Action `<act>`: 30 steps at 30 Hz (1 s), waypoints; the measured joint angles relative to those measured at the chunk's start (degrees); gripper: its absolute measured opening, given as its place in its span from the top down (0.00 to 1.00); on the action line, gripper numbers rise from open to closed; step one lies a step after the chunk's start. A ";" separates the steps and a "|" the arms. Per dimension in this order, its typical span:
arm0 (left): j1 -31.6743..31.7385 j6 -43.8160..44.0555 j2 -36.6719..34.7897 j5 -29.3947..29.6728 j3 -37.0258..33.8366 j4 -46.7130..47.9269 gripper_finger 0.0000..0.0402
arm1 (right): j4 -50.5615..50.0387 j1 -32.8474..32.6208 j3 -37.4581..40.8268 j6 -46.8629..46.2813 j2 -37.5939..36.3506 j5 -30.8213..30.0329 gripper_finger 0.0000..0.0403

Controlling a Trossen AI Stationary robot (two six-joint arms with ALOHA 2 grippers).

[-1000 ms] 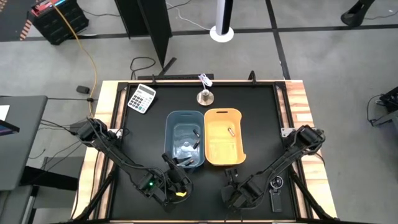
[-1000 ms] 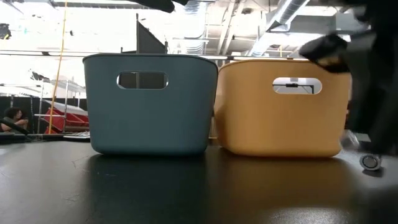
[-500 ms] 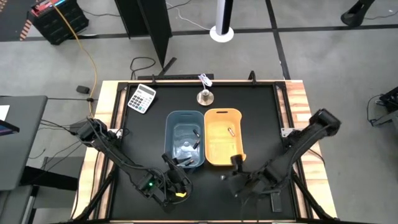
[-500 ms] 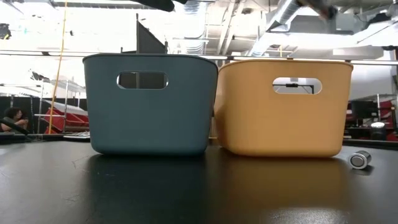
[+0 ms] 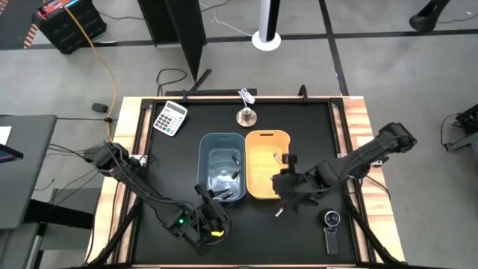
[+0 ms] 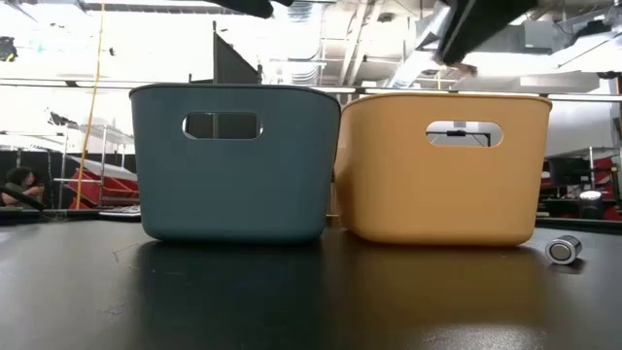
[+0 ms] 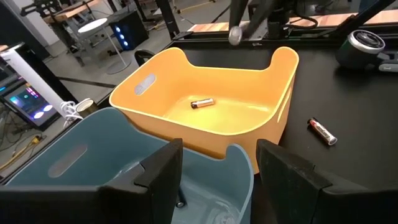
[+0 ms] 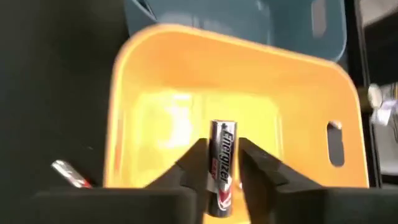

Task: Sort batteries
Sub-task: Put the left silver battery into the yellow bin, then put the silver battery into the yellow bin

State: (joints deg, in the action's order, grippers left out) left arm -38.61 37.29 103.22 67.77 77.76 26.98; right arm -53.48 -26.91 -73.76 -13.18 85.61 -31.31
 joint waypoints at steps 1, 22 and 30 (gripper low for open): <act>0.00 0.06 0.00 0.00 0.00 -0.01 0.51 | -0.67 0.85 0.03 0.01 0.56 0.19 0.73; 0.02 0.06 0.00 -1.29 0.00 0.04 0.51 | 2.99 -14.27 0.02 2.81 2.44 3.44 0.44; 0.02 0.30 0.00 -1.29 0.00 -0.36 0.51 | 10.00 -15.52 0.02 2.11 11.59 13.60 0.50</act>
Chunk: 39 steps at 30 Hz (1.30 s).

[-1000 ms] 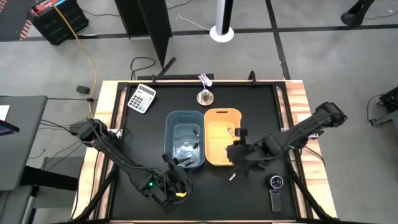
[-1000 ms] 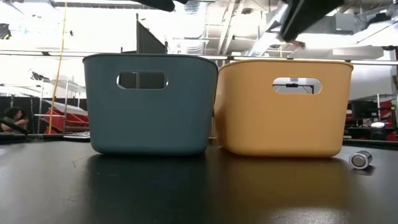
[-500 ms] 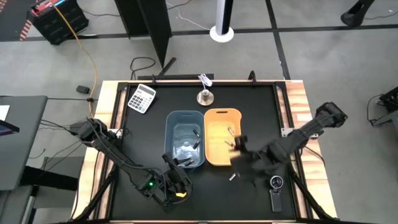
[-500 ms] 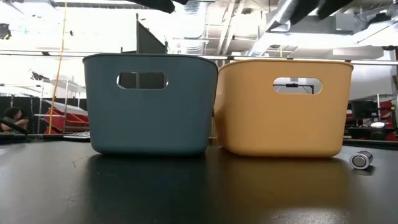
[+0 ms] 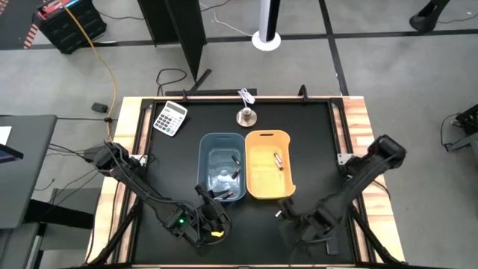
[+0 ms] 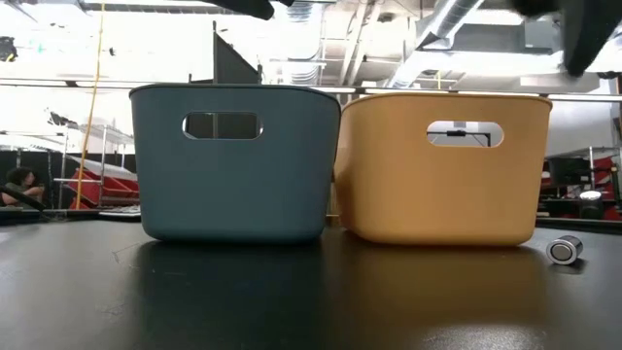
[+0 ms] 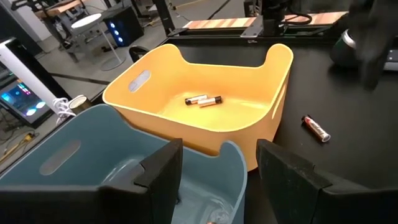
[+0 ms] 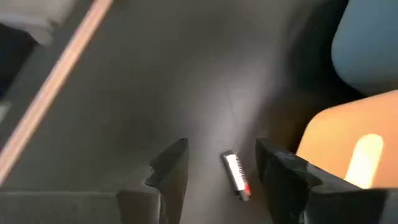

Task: Sort batteries
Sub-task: Put the silver battery into the yellow bin

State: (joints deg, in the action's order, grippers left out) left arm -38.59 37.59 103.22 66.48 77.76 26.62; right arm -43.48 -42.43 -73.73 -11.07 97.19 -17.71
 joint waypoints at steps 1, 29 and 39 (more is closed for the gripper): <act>0.00 0.00 0.00 0.00 0.00 -0.29 0.51 | 0.22 0.39 0.00 0.54 1.23 0.74 0.51; 0.00 -0.52 0.00 0.00 0.00 -0.55 0.51 | -4.62 5.29 -0.52 5.15 15.23 2.40 0.51; 0.00 -0.53 0.00 0.00 0.00 -0.56 0.51 | -7.73 3.79 -3.48 8.48 15.36 2.13 0.55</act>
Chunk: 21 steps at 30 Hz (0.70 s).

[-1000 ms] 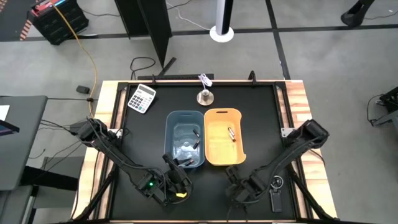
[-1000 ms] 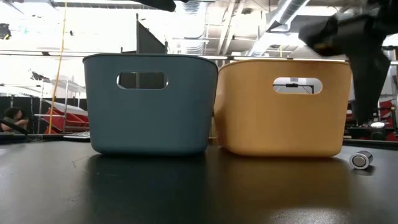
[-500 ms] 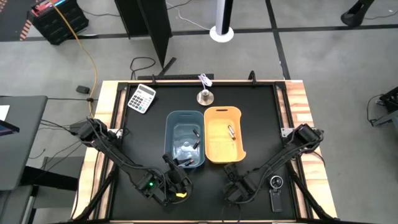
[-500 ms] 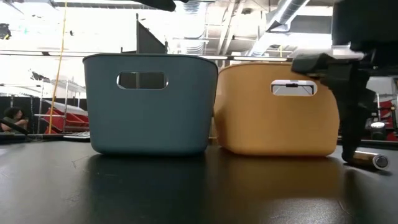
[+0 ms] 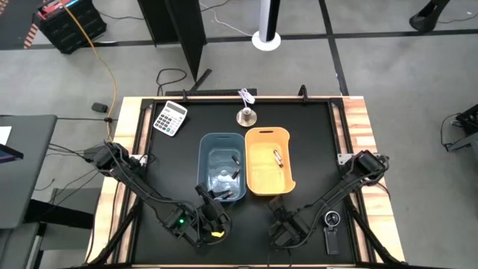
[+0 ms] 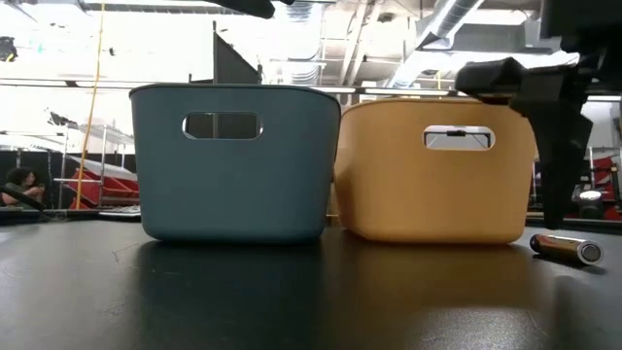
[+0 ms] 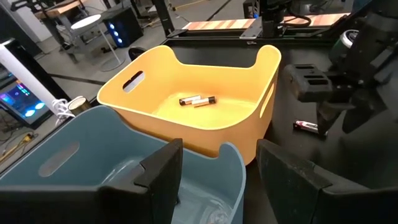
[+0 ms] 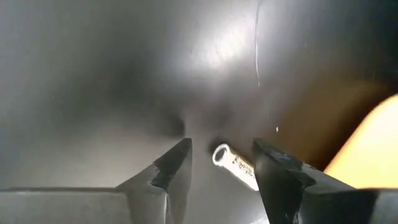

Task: Sort batteries
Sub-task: Put the silver battery into the yellow bin

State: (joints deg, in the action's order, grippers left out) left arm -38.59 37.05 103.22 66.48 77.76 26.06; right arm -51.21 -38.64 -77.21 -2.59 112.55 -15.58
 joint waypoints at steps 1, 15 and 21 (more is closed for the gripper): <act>0.00 0.01 0.00 0.00 0.00 0.02 0.51 | 0.01 -0.01 -0.17 0.76 0.00 -0.34 0.55; 0.00 0.04 0.00 0.00 0.00 -0.02 0.51 | -3.21 -2.51 -0.20 23.96 0.00 -5.33 0.55; 0.00 0.07 0.00 0.00 0.00 -0.07 0.51 | -3.35 -2.57 -0.11 28.36 0.19 -5.59 0.55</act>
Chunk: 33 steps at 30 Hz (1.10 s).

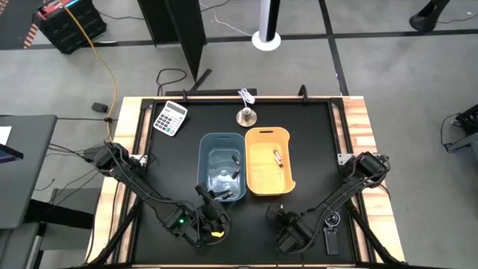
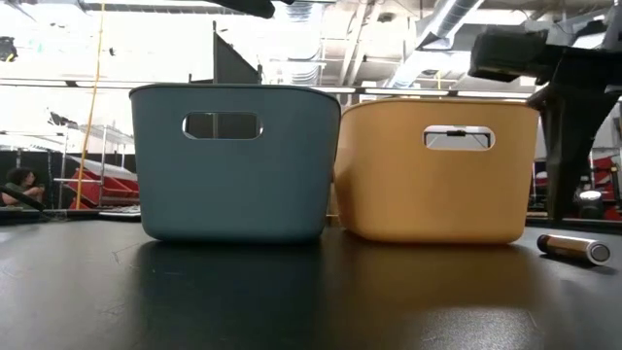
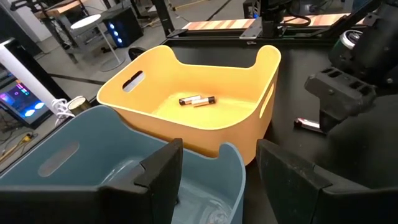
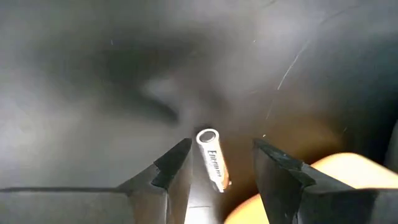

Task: Sort batteries
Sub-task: Put the silver battery into the yellow bin

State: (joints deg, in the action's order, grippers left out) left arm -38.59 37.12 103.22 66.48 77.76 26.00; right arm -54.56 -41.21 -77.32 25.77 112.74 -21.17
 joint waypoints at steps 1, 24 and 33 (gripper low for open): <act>0.00 0.02 0.00 0.00 0.00 0.00 0.51 | 0.23 -0.01 0.29 1.28 0.01 -0.03 0.55; 0.00 0.15 0.00 -0.33 0.00 -0.07 0.51 | 5.28 1.61 4.88 6.34 0.07 -2.83 0.64; 0.00 0.15 0.00 -0.39 0.00 -0.07 0.51 | 5.90 2.49 4.88 1.89 0.02 0.80 0.76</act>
State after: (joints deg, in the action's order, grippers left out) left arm -38.59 37.28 103.22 66.09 77.76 25.93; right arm -48.66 -38.72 -72.44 27.66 112.76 -20.37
